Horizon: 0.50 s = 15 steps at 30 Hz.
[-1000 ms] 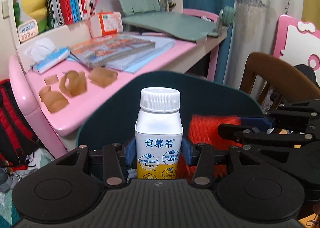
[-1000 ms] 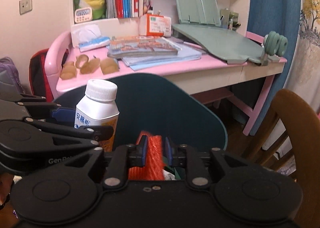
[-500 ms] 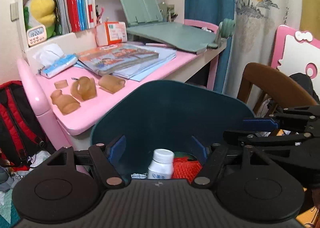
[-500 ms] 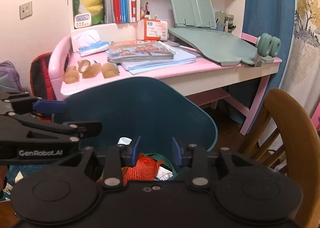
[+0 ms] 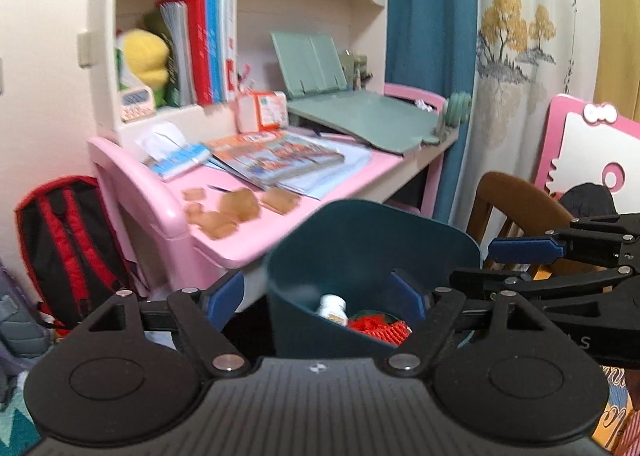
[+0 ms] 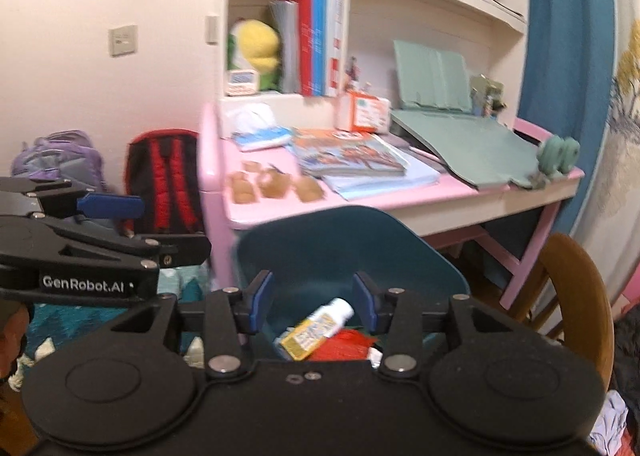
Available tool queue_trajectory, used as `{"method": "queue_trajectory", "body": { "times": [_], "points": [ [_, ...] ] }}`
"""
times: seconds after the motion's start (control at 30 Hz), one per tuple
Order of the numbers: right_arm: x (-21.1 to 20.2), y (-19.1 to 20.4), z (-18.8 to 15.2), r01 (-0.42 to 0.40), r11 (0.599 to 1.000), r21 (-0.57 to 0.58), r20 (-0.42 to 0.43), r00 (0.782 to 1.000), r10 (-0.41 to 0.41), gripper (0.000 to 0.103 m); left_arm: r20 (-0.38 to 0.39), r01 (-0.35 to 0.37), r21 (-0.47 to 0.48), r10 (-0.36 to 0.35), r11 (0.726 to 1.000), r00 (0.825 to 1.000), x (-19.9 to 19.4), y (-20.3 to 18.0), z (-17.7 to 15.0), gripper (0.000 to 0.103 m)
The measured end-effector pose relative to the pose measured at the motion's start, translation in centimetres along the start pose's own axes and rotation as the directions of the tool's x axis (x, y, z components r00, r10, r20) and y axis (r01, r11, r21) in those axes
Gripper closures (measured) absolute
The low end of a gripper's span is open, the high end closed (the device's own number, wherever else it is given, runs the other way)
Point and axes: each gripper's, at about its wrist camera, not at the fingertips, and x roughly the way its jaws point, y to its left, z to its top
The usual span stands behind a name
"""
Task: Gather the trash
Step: 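Move both tools back toward the remaining trash under the bed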
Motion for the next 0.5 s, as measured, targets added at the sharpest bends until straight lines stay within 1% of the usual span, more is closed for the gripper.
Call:
{"method": "queue_trajectory", "body": {
  "times": [0.1,0.2,0.27,0.3,0.47,0.5],
  "points": [
    [-1.4,2.1,0.5,-0.036,0.999,-0.025,0.015,0.999,0.036,0.058,0.012,-0.037,-0.012,0.037,0.999,0.999,-2.8,1.5,-0.3,0.023],
    [-2.6,4.8,0.9,-0.073,0.996,-0.059,0.028,0.997,0.075,0.056,0.025,-0.059,-0.045,0.06,0.997,0.998,-5.5,3.5,-1.0,0.023],
    [-3.1,6.6,1.1,-0.099,0.991,-0.085,0.032,0.994,0.102,0.055,0.034,-0.077,-0.067,0.079,0.995,0.996,-7.2,5.0,-1.6,0.02],
    [-3.3,7.6,1.1,-0.114,0.989,-0.097,0.032,0.992,0.118,0.055,0.037,-0.093,-0.077,0.096,0.993,0.995,-8.1,5.8,-2.0,0.018],
    [-3.4,12.6,1.0,-0.191,0.971,-0.144,0.021,0.98,0.196,0.054,0.039,-0.16,-0.112,0.165,0.981,0.985,-12.0,9.8,-4.4,0.016],
    [-3.4,13.4,0.9,-0.209,0.966,-0.152,0.013,0.977,0.213,0.054,0.038,-0.172,-0.123,0.178,0.977,0.983,-12.7,10.6,-5.0,0.014]
  ]
}}
